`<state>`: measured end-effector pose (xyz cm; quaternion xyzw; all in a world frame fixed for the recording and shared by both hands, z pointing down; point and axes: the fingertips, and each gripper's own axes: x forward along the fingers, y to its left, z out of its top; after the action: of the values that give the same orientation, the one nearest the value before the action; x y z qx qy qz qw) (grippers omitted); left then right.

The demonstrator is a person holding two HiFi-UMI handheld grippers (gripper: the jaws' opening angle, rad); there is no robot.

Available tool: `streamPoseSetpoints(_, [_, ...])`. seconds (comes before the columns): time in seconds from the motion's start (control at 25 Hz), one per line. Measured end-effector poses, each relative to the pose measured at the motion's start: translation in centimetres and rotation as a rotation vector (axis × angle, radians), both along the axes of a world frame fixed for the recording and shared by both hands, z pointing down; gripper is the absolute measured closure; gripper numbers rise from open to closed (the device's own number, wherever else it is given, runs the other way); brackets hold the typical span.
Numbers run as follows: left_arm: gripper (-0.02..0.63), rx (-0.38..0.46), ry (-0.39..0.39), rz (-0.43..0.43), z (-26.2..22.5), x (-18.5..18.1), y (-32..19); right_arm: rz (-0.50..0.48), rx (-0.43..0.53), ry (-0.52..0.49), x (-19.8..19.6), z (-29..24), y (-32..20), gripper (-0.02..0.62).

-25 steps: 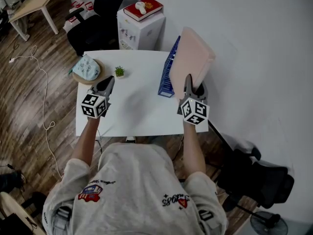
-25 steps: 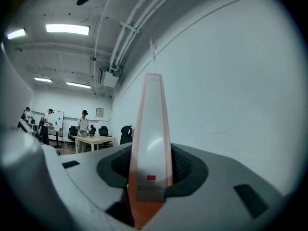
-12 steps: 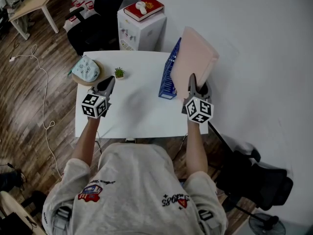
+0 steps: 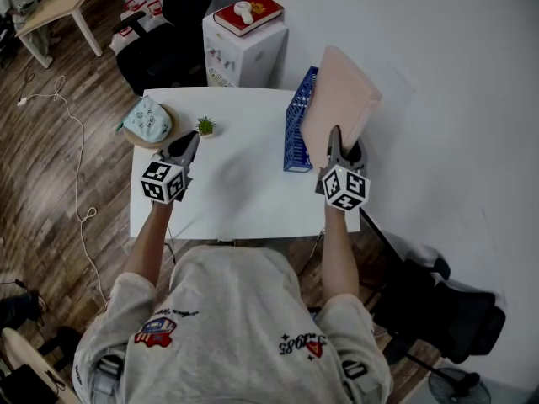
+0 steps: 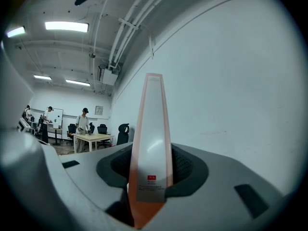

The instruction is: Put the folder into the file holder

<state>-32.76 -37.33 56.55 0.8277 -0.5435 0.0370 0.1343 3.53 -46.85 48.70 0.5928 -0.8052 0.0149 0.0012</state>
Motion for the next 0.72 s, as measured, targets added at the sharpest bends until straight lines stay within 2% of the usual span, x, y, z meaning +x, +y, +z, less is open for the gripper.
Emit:
streamPoseSetpoints(0.28, [0.6, -0.009, -0.003, -0.002, 0.0, -0.2, -0.1, 0.012, -0.028, 0.034, -0.4, 2.1, 0.6, 0.417])
streamPoseSetpoints(0.56, [0.6, -0.013, -0.001, 0.001, 0.4, -0.1, -0.2, -0.027, -0.081, 0.072, -1.0, 2.9, 0.3, 0.413])
streamPoseSetpoints(0.72, [0.6, -0.009, 0.002, 0.006, 0.2, -0.1, 0.1, -0.037, -0.132, 0.075, -1.2, 2.0, 0.2, 0.368])
